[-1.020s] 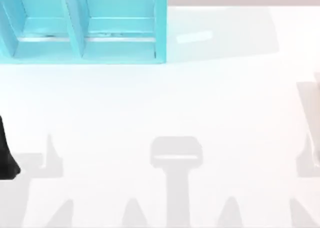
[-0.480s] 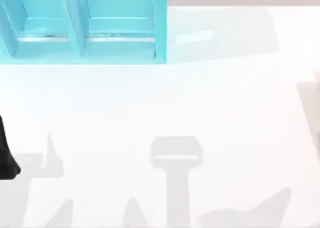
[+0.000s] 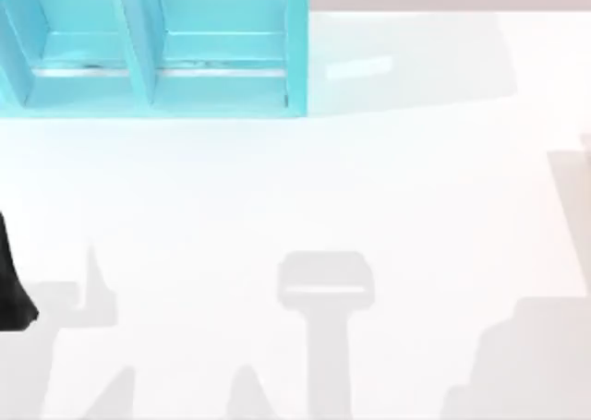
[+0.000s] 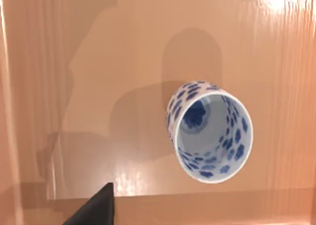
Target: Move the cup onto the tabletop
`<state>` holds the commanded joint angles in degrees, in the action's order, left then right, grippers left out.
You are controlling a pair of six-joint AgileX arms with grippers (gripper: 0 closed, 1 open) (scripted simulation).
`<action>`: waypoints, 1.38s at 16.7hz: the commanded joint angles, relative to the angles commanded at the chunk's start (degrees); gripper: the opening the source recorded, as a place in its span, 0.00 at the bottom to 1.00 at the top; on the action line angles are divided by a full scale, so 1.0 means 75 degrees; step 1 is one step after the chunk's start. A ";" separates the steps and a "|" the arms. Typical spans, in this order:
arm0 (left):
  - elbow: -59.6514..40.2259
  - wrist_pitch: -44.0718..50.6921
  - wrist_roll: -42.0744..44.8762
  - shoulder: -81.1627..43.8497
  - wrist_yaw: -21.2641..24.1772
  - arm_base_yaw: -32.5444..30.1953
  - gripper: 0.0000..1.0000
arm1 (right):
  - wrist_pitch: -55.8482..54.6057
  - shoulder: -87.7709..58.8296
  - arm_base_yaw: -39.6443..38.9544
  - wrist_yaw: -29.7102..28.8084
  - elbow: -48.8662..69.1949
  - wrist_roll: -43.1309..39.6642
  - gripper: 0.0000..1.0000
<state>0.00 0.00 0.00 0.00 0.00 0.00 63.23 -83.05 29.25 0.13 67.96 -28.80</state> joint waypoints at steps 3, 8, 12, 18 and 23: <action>0.0000 0.0000 0.0000 0.0000 0.0000 0.0000 1.00 | 0.0893 -0.1168 0.0411 0.0002 0.0969 -0.0405 1.00; 0.0000 0.0000 0.0000 0.0000 0.0000 0.0000 1.00 | 0.1291 -0.1655 0.0596 0.0003 0.1394 -0.0587 1.00; 0.0000 0.0000 0.0000 0.0000 0.0000 0.0000 1.00 | 0.1166 -0.1665 0.0570 0.0002 0.1281 -0.0564 1.00; 0.0000 0.0000 0.0000 0.0000 0.0000 0.0000 1.00 | -0.0426 -0.2056 0.0561 0.0002 0.0080 -0.0546 1.00; 0.0000 0.0000 0.0000 0.0000 0.0000 0.0000 1.00 | -0.1679 -0.2378 0.0559 0.0001 -0.0847 -0.0539 1.00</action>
<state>0.00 0.00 0.00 0.00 0.00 0.00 50.64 -100.88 33.44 0.13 61.61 -32.84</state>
